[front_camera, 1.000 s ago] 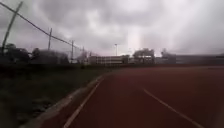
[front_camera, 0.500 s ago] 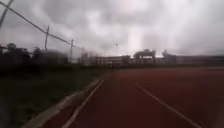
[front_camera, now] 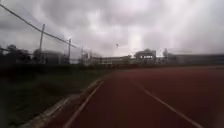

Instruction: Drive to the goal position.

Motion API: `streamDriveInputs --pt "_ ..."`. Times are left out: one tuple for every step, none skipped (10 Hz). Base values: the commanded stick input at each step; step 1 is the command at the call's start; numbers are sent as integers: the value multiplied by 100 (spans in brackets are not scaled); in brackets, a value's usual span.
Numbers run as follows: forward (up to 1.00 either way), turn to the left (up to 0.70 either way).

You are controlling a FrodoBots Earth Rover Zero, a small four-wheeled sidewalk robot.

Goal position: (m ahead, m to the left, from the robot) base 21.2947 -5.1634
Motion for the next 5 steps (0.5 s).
streamDriveInputs --pt "70 -21" --pt "70 -18" --pt "70 -5" --pt "70 0" --pt "70 0"
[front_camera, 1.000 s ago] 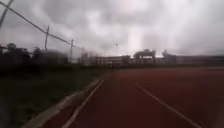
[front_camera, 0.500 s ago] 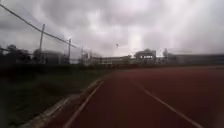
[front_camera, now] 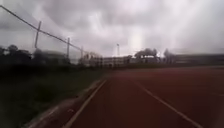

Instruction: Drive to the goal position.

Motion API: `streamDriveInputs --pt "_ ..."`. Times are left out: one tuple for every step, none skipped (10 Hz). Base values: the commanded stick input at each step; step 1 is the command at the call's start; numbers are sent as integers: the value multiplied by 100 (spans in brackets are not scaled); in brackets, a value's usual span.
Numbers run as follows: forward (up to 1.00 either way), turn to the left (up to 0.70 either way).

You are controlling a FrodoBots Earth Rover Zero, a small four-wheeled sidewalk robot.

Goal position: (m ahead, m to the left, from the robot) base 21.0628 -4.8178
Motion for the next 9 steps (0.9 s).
streamDriveInputs --pt "70 0" --pt "70 0" --pt "70 0" --pt "70 0" --pt "70 0" --pt "70 0" --pt "70 0" --pt "70 -11" --pt "70 -20"
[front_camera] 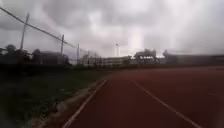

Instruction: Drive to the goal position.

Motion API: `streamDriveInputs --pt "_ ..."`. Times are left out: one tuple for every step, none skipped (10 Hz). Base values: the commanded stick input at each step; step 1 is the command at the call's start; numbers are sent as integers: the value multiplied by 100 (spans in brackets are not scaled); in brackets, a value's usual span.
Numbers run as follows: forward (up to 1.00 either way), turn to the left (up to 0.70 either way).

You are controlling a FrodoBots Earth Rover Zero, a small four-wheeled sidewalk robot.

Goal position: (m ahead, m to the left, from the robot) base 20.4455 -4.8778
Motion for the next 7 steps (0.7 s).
streamDriveInputs --pt "70 -5" --pt "70 0" --pt "70 -4" --pt "70 -18" --pt "70 -23" --pt "70 -23" --pt "70 -12"
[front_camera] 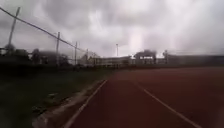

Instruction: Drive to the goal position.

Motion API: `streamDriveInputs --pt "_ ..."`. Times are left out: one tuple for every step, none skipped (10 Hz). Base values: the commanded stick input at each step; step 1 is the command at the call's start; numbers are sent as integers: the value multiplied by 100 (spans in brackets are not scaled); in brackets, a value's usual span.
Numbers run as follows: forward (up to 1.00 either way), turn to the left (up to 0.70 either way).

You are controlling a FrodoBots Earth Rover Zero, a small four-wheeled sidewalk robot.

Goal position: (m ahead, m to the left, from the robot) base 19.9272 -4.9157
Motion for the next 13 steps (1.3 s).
streamDriveInputs --pt "70 0" --pt "70 0" --pt "70 0" --pt "70 0" --pt "70 0" --pt "70 0" --pt "70 0" --pt "70 0" --pt "70 0" --pt "70 0" --pt "70 0" --pt "70 0" --pt "70 0"
